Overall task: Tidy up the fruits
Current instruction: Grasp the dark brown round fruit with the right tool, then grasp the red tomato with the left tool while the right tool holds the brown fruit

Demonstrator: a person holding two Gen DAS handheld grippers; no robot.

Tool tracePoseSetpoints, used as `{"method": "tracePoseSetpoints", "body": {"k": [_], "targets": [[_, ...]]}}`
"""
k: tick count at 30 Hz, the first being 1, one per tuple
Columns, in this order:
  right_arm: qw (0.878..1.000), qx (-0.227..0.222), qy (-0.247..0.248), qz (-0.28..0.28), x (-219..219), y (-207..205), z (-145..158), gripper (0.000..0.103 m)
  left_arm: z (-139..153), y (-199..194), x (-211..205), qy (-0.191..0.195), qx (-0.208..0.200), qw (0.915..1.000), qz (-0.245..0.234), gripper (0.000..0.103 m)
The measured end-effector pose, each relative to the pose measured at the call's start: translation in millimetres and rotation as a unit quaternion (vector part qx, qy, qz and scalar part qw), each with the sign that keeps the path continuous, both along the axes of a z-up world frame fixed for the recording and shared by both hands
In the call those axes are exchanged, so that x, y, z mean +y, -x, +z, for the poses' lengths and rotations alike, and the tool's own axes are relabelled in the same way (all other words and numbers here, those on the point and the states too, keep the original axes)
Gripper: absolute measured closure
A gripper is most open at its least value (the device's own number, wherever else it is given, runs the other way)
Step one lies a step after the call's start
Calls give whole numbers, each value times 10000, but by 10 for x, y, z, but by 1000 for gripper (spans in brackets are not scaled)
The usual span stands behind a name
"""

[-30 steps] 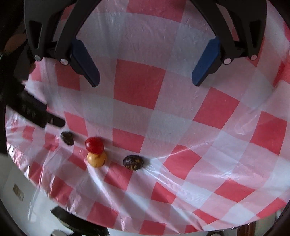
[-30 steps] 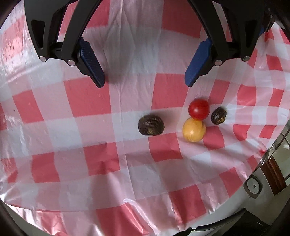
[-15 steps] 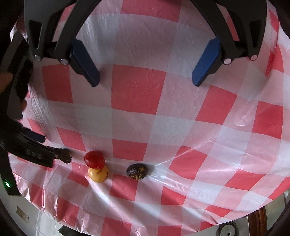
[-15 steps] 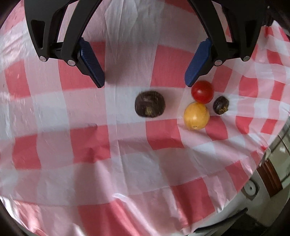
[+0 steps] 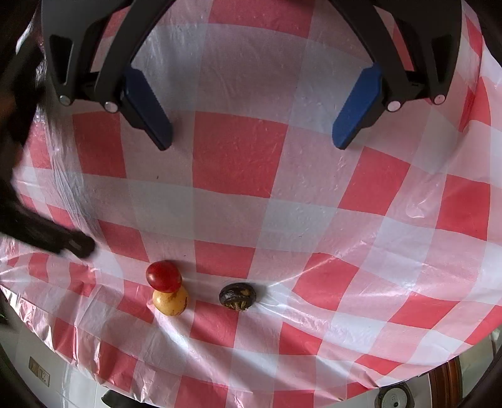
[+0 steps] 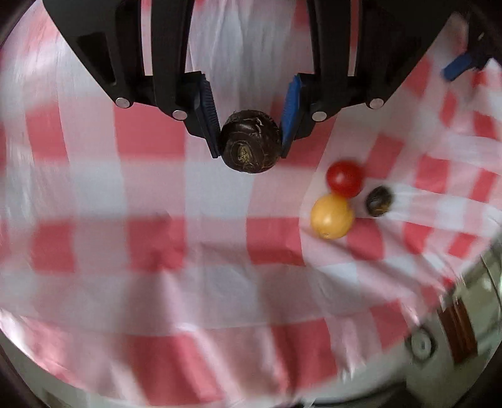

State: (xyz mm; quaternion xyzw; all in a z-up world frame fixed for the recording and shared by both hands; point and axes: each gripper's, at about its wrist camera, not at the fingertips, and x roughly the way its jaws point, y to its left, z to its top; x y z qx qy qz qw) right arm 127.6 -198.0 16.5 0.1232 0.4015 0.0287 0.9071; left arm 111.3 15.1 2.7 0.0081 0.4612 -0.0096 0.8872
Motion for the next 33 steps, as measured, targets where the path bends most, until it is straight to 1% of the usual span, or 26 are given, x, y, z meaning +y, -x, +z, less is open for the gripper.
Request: {"method": "tracePoseSetpoints", "body": {"k": [3, 5, 7, 11, 12, 14, 15, 17, 19, 20, 22, 23, 24, 25, 26, 27, 28, 29, 30, 33], "targets": [[9991, -130, -335, -230, -171, 313, -24, 66, -1, -1, -1, -13, 9, 10000, 2, 1], [9973, -285, -525, -421, -306, 405, -9, 66, -2, -1, -6, -27, 16, 10000, 9, 1], [9960, -301, -673, -501, -328, 417, -36, 66, -11, -22, -17, -39, 24, 10000, 13, 1], [9929, -373, -1054, -413, -438, 446, -45, 66, -13, -58, -44, -60, 68, 9999, 91, 1], [9926, -385, -1082, -405, -475, 462, -14, 66, -11, -84, -63, -29, 97, 9999, 95, 1], [9922, -394, -1123, -378, -463, 447, -15, 66, 23, -186, -154, 184, 146, 9997, -40, 2], [9922, -396, -1126, -370, -466, 461, -11, 66, 37, -240, -209, 191, 149, 9997, -59, 2], [9919, -410, -1149, -359, -471, 471, -13, 66, 98, -398, -395, 58, 36, 9999, -125, 2], [9912, -441, -1187, -387, -480, 472, -15, 66, 139, -617, -622, -157, -108, 9995, -242, 2], [9909, -452, -1200, -403, -485, 466, -18, 66, 145, -716, -702, -250, -156, 9993, -216, 2], [9908, -448, -1208, -408, -486, 466, -21, 66, 145, -925, -841, -334, -214, 9990, -204, 13], [9909, -446, -1206, -397, -485, 465, -22, 66, 132, -1010, -882, -358, -183, 9990, -180, 16], [9910, -440, -1205, -392, -482, 461, -22, 66, 105, -1106, -917, -383, -138, 9991, -135, 23], [9909, -440, -1206, -396, -484, 460, -23, 66, 81, -1163, -935, -394, -108, 9991, -115, 33], [9909, -441, -1207, -406, -484, 456, -23, 66, 38, -1229, -948, -397, -56, 9991, -104, 36], [9909, -440, -1207, -401, -485, 455, -25, 66, 36, -1244, -939, -336, -132, 9993, -92, 38], [9909, -440, -1207, -395, -482, 454, -25, 66, 32, -1252, -930, -273, -161, 9994, -111, 48], [9909, -441, -1207, -393, -482, 457, -26, 66, 33, -1244, -919, -109, -188, 9995, -221, 60], [9908, -445, -1212, -394, -483, 459, -27, 66, 50, -1207, -907, -64, -258, 9993, -248, 63], [9908, -449, -1215, -394, -483, 460, -30, 66, 126, -994, -843, 62, -508, 9985, -198, 64]]}}
